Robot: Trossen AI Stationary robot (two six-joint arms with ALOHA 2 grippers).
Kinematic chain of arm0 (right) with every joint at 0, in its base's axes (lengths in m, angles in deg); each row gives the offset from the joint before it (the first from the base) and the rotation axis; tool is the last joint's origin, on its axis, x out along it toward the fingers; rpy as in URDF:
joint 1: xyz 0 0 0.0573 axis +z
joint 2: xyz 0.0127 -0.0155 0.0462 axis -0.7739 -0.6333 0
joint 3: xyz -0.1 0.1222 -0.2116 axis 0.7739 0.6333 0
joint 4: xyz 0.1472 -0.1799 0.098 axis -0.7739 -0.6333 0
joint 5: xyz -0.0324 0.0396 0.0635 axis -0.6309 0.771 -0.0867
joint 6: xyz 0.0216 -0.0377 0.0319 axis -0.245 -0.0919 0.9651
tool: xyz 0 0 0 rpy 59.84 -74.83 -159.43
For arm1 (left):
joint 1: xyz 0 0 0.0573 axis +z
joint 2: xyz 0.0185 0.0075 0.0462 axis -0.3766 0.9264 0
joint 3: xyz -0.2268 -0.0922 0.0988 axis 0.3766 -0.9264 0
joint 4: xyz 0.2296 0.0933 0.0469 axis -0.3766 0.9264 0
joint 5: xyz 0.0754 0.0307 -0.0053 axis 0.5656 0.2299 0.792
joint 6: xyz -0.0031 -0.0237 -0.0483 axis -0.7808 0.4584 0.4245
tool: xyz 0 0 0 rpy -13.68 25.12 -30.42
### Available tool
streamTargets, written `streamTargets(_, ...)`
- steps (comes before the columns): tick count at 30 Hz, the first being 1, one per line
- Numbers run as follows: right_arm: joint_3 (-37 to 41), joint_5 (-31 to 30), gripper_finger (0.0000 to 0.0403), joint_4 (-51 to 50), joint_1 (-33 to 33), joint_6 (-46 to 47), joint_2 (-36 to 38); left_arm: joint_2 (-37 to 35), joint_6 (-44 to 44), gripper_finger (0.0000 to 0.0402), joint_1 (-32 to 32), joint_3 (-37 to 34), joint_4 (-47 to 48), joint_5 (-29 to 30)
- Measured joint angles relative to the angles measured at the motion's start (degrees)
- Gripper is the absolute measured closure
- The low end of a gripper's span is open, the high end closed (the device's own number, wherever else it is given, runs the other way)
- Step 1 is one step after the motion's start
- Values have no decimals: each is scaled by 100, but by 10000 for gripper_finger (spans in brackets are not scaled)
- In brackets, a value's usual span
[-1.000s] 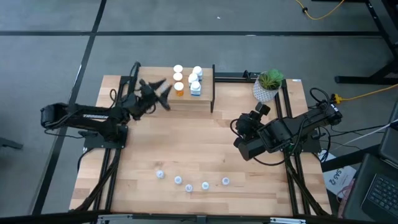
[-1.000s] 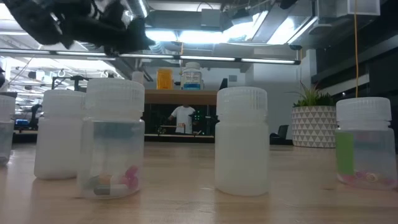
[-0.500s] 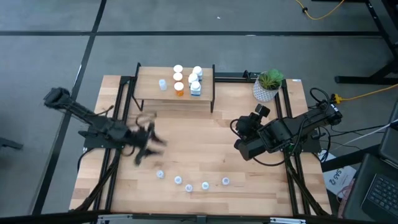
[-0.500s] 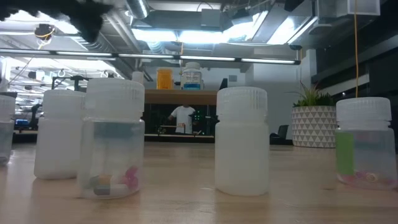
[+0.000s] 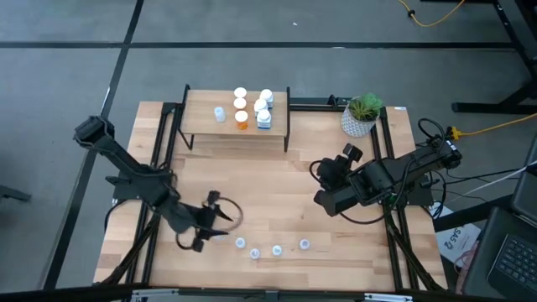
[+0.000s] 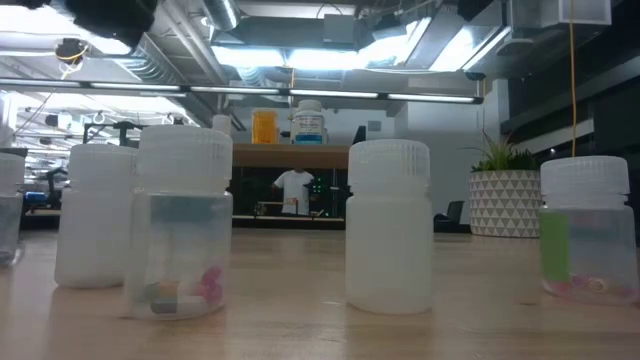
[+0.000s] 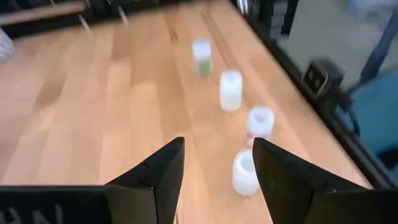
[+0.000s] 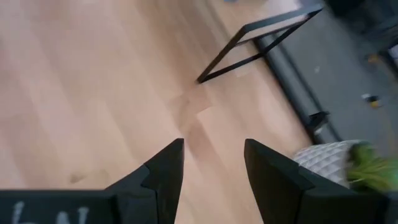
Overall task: Pick and place medicine bottles onto shelf by color
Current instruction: Put the transparent pill bottle on the shelf aligned with the transparent pill bottle
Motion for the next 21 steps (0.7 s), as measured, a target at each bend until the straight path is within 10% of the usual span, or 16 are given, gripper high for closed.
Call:
streamTargets(11, 0, 1582, 231, 732, 48, -264, -7, 1933, 1358, 218, 428, 2077, 2269, -1751)
streamTargets(21, 0, 1827, 231, 1087, 567, -331, -9, 2886, 1216, 218, 424, 2573, 2415, -1480)
